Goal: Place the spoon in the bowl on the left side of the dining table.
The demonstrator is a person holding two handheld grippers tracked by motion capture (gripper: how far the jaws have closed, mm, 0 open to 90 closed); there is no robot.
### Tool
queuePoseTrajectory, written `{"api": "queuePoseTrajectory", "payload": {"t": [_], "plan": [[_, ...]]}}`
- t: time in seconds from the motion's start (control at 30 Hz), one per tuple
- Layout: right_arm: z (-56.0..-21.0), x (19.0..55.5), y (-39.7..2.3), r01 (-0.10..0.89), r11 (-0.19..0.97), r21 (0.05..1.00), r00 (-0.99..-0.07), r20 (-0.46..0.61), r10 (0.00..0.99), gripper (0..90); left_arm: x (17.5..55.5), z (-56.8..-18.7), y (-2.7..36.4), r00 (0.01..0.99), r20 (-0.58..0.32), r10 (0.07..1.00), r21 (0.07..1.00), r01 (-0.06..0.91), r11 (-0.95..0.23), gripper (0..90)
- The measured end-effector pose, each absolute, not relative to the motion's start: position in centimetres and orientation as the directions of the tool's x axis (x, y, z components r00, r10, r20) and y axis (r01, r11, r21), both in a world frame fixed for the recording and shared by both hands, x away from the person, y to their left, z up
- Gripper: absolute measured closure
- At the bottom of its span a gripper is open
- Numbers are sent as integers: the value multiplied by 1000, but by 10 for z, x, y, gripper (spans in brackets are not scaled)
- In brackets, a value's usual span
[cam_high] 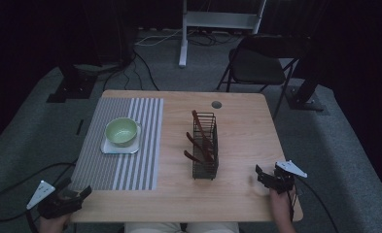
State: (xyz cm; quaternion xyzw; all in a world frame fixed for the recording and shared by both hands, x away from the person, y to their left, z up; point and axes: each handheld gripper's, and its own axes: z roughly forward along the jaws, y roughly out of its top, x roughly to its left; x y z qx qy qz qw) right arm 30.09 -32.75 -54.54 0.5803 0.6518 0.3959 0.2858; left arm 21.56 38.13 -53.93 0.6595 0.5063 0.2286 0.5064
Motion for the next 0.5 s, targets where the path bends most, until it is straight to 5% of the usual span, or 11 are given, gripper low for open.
{"api": "queuePoseTrajectory", "payload": {"t": [0.5], "plan": [[-549, 308, -315, 625, 174, 761, -245, -20, 969, 116, 217, -540, 386, 413, -237, 880, 882, 471, 17, 0]]}}
